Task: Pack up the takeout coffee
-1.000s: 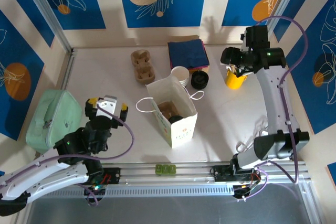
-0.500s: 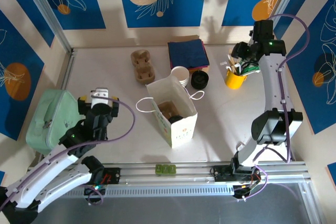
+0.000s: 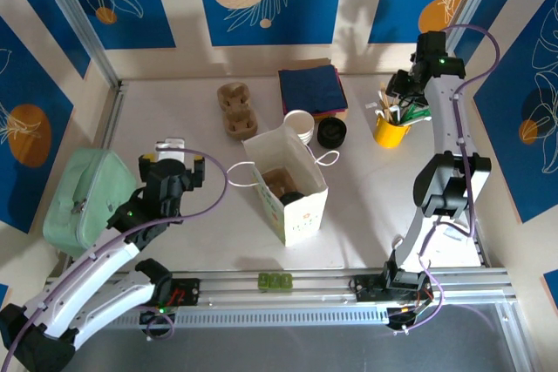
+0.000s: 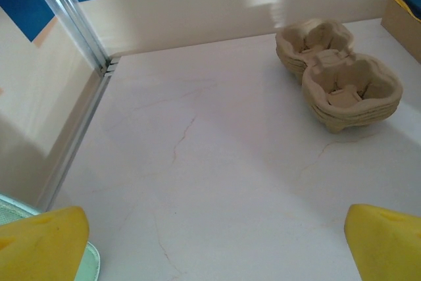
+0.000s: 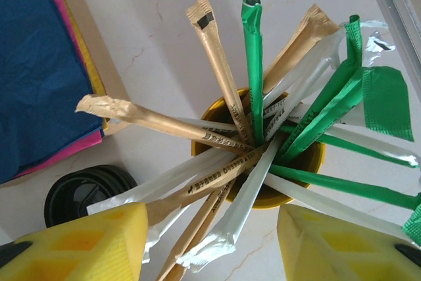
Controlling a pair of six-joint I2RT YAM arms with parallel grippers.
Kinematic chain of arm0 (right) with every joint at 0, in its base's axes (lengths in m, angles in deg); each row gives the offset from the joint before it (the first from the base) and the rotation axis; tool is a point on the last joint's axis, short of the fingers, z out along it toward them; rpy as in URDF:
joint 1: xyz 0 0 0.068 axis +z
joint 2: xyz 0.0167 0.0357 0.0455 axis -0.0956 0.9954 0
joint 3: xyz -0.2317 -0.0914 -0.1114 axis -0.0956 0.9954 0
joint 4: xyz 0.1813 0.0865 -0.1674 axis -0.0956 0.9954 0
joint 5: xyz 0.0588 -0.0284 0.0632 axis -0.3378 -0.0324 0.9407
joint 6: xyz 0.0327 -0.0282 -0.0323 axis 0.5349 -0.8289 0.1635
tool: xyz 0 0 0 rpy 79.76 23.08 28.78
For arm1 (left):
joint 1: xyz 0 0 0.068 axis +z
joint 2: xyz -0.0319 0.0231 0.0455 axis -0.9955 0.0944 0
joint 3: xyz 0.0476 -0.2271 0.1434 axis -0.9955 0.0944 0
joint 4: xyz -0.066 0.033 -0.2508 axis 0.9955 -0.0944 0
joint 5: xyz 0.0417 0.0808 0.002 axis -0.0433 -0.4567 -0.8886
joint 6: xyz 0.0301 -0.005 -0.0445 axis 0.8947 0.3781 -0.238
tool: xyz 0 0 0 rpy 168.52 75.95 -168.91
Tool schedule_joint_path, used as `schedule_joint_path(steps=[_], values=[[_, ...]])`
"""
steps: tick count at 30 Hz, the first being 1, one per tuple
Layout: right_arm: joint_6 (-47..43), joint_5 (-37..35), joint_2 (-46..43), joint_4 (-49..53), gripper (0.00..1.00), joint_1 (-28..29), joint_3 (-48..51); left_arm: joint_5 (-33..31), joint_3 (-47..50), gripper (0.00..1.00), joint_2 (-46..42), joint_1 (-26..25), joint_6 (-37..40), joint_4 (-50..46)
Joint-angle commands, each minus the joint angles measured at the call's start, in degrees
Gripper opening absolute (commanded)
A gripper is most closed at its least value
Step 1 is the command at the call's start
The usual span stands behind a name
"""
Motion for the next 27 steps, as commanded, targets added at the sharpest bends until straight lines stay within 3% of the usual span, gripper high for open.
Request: schedule_joint_path(steps=[1,27], values=[[-0.8,0.0,0.6,2.1,0.51,-0.5,-2.2,1.6,-1.2,0.99,0.2,0.8,0.5,2.0],[1.0,-1.9,2.2,2.0,0.49,-0.1,3.5,4.0,-0.4,0.99,1.4,2.6,-0.3,3.8]])
